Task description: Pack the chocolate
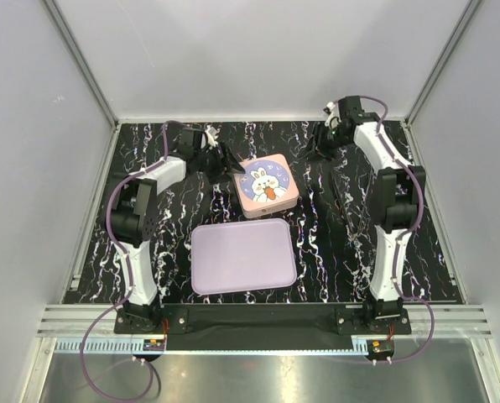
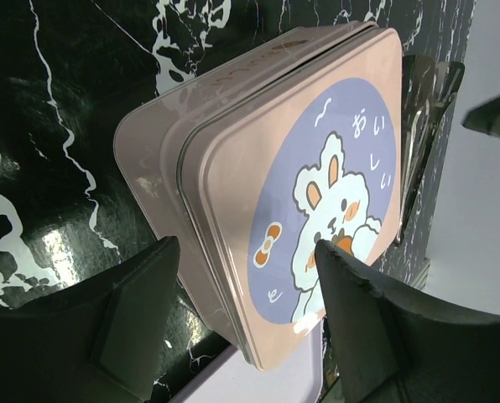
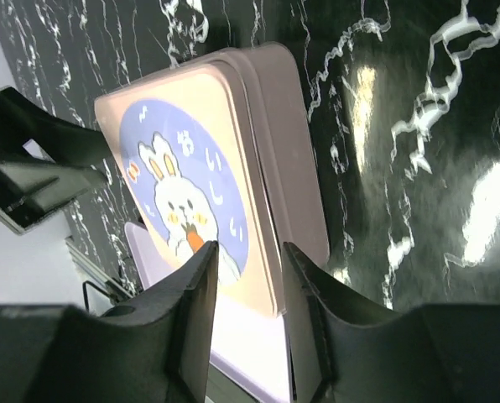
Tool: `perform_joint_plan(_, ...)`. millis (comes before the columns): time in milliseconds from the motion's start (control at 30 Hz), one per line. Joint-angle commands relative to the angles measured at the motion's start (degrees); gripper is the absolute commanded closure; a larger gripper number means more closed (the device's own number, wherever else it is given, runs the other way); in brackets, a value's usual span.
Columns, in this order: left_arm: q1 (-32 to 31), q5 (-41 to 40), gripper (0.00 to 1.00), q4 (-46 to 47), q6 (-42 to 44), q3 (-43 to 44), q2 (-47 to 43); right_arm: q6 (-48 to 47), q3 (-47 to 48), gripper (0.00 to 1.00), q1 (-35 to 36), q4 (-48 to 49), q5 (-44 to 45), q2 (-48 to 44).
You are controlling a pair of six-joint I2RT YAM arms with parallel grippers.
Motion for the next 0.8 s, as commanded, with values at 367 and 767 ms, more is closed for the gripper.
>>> perform_joint_plan(367, -0.2, 2.4, 0.31, -1.6, 4.7, 4.9, -3.9, 4.4, -25.4, 0.66, 5.2, 9.8, 6.7, -22.1)
perform_joint_plan(767, -1.0, 5.5, 0.32, 2.3, 3.2, 8.8, 2.9, 5.2, -31.5, 0.69, 8.9, 15.5, 7.9, -20.6)
